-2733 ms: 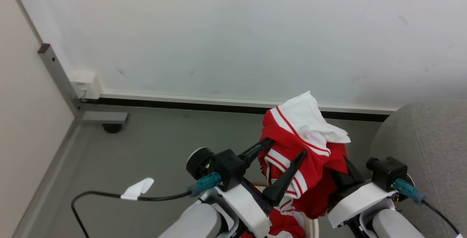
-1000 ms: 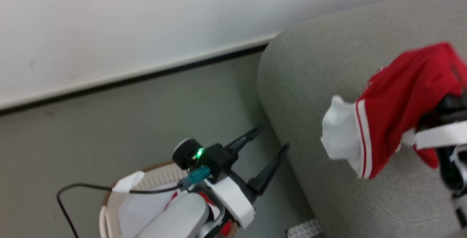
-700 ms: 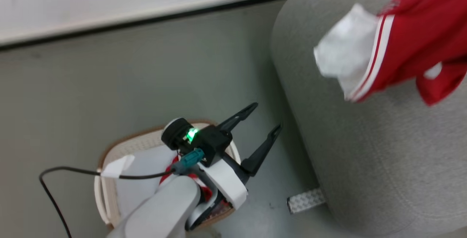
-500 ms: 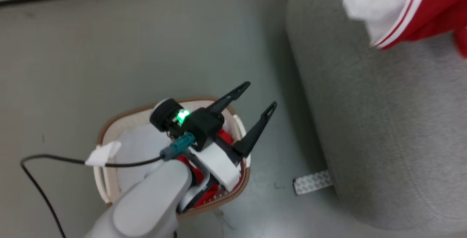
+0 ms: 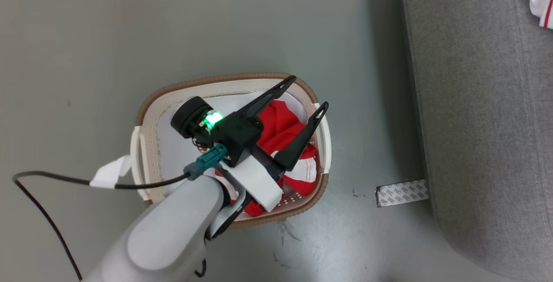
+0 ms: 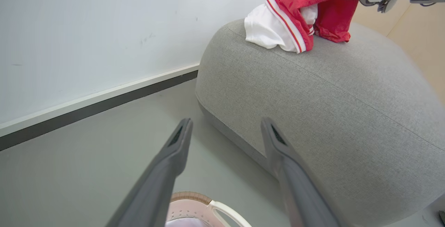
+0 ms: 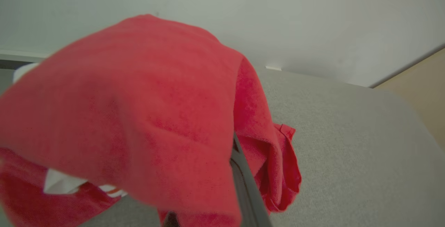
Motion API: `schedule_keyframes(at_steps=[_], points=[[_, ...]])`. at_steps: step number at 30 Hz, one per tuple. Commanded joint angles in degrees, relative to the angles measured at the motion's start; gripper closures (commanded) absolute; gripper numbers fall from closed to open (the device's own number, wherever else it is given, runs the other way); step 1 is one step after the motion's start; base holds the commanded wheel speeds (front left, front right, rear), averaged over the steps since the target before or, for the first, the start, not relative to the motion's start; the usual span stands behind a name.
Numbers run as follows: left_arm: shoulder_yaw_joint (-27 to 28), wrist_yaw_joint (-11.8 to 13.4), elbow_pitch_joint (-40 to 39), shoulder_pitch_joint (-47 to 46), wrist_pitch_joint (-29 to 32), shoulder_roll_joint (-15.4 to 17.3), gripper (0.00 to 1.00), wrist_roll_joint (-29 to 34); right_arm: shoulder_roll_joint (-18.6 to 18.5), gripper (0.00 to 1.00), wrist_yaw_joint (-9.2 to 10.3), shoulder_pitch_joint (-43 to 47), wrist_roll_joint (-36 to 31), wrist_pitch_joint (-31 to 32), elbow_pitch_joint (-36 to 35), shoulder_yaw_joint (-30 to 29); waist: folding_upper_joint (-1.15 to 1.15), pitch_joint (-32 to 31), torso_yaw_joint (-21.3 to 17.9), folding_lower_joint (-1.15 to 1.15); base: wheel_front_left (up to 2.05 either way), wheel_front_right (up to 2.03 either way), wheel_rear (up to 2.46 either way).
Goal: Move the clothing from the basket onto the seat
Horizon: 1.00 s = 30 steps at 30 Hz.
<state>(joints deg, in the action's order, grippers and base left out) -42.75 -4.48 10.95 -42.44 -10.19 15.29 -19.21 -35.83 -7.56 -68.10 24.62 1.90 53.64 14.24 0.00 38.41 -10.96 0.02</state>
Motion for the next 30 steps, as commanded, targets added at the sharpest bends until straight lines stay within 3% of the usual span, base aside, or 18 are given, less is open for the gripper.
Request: schedule_keyframes(at_steps=[1,8,9,10,11,23,30], points=[[0.1,0.2,0.2,-0.7,-0.5,0.1,0.00,-0.1,-0.4,1.00,0.14,-0.6,0.6,2.1,1.5,1.1,0.00,0.3,0.7,-0.02,0.00,0.00,0.00],[0.2,0.5,0.9,-0.1,-1.0,0.6,0.00,-0.8,-1.1,1.00,0.14,1.5,6.8,10.8,3.0,6.9,0.00,-0.2,0.8,-0.02,0.00,0.00,0.00],[0.3,0.6,1.1,0.0,-1.0,0.7,0.00,-0.9,-1.5,0.81,0.14,1.5,7.2,10.6,2.6,7.6,0.00,-0.5,0.7,-0.02,0.00,0.00,0.00],[0.2,0.6,1.2,0.1,-1.1,0.7,0.00,-1.0,-1.8,0.55,0.14,1.5,7.6,10.5,2.3,8.3,0.00,-0.9,0.5,-0.02,0.00,0.00,0.00],[0.2,0.7,1.5,0.2,-1.2,0.7,0.00,-1.1,-1.7,0.02,0.13,1.8,8.3,10.4,2.1,9.0,0.00,-1.5,0.3,-0.02,0.00,0.00,0.00],[1.0,2.0,5.3,5.0,-3.5,-0.3,0.00,-3.7,-2.7,0.00,0.14,7.4,14.0,13.5,-2.5,21.0,0.00,-14.2,0.0,-0.02,0.00,0.00,0.00],[4.1,3.7,6.0,9.6,-4.5,0.5,0.00,-6.5,-4.6,0.00,0.14,10.2,16.9,9.6,-8.0,25.4,0.00,-23.5,0.7,-0.02,0.00,0.00,0.00]])
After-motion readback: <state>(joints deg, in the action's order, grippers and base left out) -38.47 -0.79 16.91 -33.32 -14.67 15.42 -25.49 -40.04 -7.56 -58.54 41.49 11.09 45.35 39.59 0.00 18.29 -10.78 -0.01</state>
